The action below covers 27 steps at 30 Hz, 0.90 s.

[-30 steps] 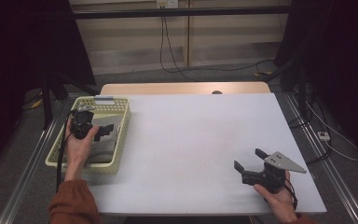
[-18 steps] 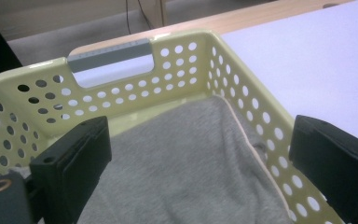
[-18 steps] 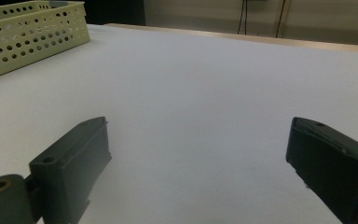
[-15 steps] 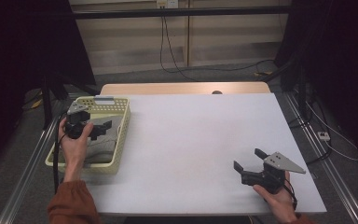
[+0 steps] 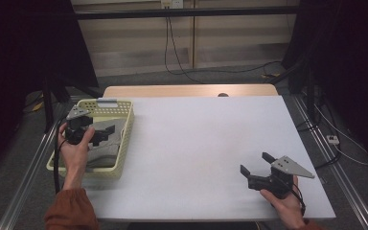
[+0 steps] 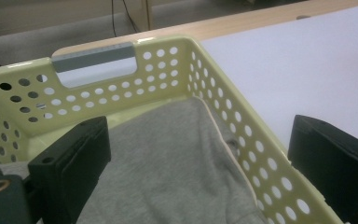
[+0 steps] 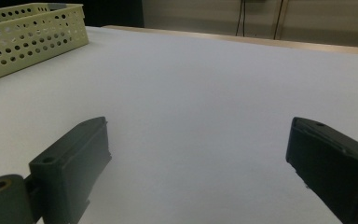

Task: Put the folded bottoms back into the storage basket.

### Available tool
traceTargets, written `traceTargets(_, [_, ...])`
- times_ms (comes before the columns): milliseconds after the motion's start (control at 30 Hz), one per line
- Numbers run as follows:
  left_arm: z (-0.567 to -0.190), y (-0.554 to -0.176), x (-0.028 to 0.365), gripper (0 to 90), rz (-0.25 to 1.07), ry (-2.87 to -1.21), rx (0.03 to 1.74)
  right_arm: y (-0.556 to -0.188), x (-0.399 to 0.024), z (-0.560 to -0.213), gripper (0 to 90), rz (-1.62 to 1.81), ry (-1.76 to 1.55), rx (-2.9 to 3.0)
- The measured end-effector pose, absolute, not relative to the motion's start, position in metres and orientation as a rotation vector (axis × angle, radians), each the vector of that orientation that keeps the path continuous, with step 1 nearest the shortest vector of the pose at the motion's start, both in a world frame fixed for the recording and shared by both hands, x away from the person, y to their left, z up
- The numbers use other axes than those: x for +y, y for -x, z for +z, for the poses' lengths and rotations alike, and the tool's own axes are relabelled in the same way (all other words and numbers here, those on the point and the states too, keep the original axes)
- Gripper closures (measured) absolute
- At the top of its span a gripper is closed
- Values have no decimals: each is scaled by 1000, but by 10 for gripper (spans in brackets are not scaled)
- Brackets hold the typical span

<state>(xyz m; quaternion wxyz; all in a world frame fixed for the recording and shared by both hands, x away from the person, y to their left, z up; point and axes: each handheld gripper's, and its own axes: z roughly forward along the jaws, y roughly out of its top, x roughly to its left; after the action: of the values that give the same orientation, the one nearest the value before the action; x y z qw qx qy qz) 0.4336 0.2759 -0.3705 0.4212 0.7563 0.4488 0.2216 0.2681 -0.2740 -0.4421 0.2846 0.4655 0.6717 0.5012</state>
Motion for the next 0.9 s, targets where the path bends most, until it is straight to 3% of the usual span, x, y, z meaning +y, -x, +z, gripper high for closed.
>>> traceTargets(900, [-359,-402,282,63,634,-1870,1098,-269,-275,-442,38,1337,-1256,1788])
